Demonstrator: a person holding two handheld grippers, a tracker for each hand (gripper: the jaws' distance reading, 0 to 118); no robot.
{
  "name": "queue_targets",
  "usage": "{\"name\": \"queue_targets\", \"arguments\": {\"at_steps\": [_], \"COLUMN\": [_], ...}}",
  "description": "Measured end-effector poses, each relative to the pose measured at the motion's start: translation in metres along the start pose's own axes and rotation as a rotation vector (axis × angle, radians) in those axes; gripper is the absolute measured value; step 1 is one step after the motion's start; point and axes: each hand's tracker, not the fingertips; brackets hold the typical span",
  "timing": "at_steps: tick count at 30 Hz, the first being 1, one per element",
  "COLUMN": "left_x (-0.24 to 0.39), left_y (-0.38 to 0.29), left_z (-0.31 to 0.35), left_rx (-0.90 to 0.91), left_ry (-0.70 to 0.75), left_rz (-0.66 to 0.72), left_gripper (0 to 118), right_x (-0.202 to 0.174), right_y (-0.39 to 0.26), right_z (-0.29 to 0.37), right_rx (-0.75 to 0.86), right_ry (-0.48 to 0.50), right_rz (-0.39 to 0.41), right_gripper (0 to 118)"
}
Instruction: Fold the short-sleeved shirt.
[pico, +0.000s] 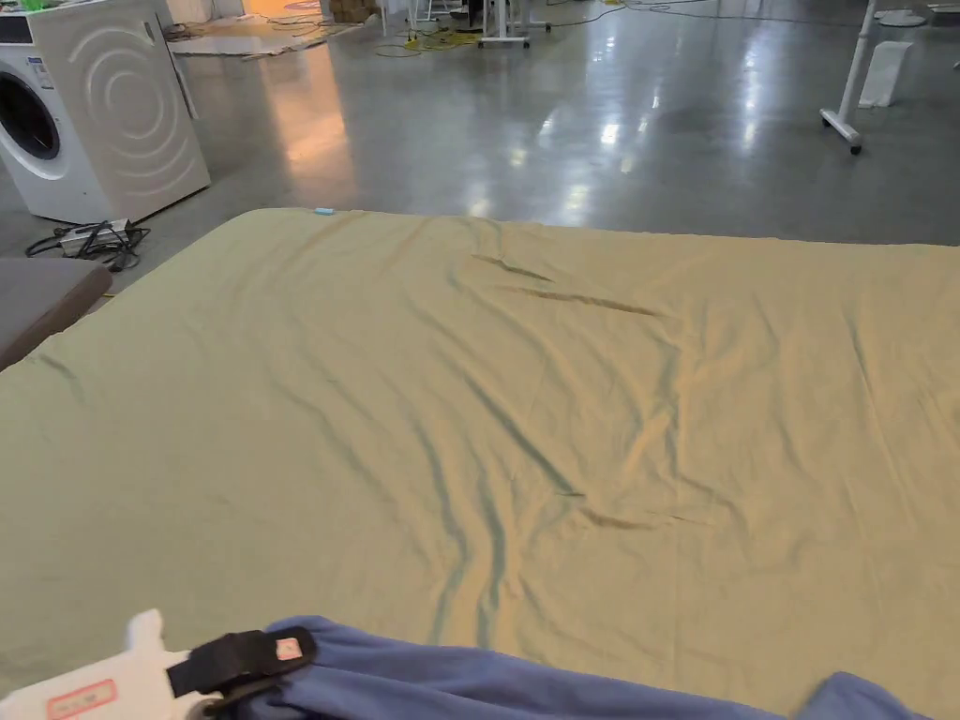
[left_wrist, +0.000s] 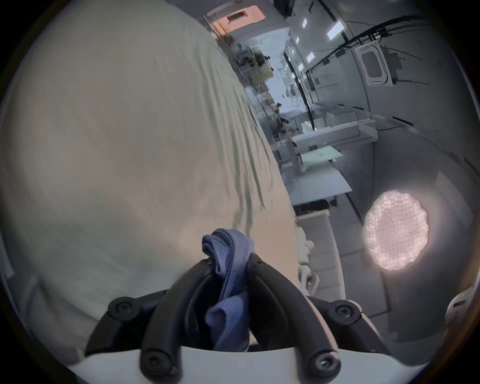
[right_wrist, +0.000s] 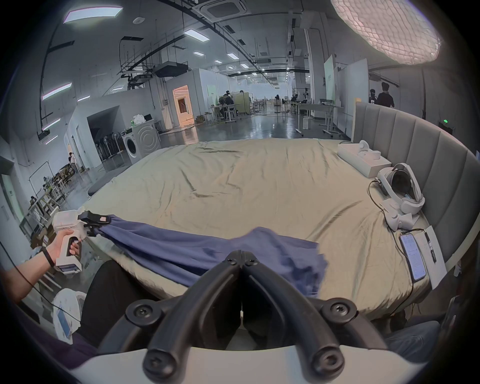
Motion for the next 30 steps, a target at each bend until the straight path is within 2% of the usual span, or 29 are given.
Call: {"name": "queue_targets", "arguments": {"at_steps": [3, 5, 8, 13, 18, 21, 23, 24, 25, 26, 27, 29, 30], "left_x": [0.012, 0.026, 0.076, 0.134, 0.159, 0.157, 0.158, 0.161, 0.166, 0.172, 0.178, 0.19, 0.192], "left_y": [0.029, 0.038, 0.028, -0.04, -0.096, -0.121, -0.129, -0.128, -0.128, -0.125, -0.123, -0.112, -0.107], "left_z": [0.037, 0.043, 0.029, -0.047, -0.124, -0.152, -0.164, -0.168, -0.169, -0.166, -0.162, -0.148, -0.142], "left_rx": [0.067, 0.056, 0.011, -0.136, -0.292, -0.297, -0.3, -0.318, -0.327, -0.339, -0.322, -0.251, -0.225], "left_ry": [0.095, 0.093, 0.092, -0.002, -0.008, 0.007, 0.042, 0.048, 0.04, 0.028, -0.012, -0.109, -0.138], "left_rz": [-0.059, -0.074, -0.218, -0.284, -0.473, -0.446, -0.463, -0.488, -0.496, -0.505, -0.513, -0.52, -0.506], "left_gripper": [18, 18, 18, 18, 18, 19, 30, 43, 65, 65, 71, 89, 92], "right_x": [0.001, 0.001, -0.001, -0.006, -0.001, 0.006, 0.013, 0.016, 0.018, 0.02, 0.022, 0.025, 0.026], "right_y": [-0.001, -0.002, -0.005, -0.006, -0.014, -0.022, -0.029, -0.032, -0.034, -0.036, -0.037, -0.04, -0.04], "right_z": [-0.004, -0.007, -0.011, -0.007, 0.009, 0.017, 0.019, 0.02, 0.021, 0.021, 0.022, 0.021, 0.02], "right_rx": [-0.003, 0.0, -0.002, 0.006, 0.013, 0.006, 0.0, -0.005, -0.008, -0.01, -0.01, -0.011, -0.012], "right_ry": [0.007, 0.023, 0.04, 0.048, 0.025, -0.004, -0.022, -0.029, -0.033, -0.039, -0.043, -0.038, -0.033], "right_rz": [-0.017, -0.038, -0.068, -0.094, -0.092, -0.096, -0.109, -0.118, -0.124, -0.129, -0.135, -0.153, -0.161], "right_gripper": [0, 0, 0, 0, 0, 0, 0, 0, 0, 0, 0, 0, 0]}}
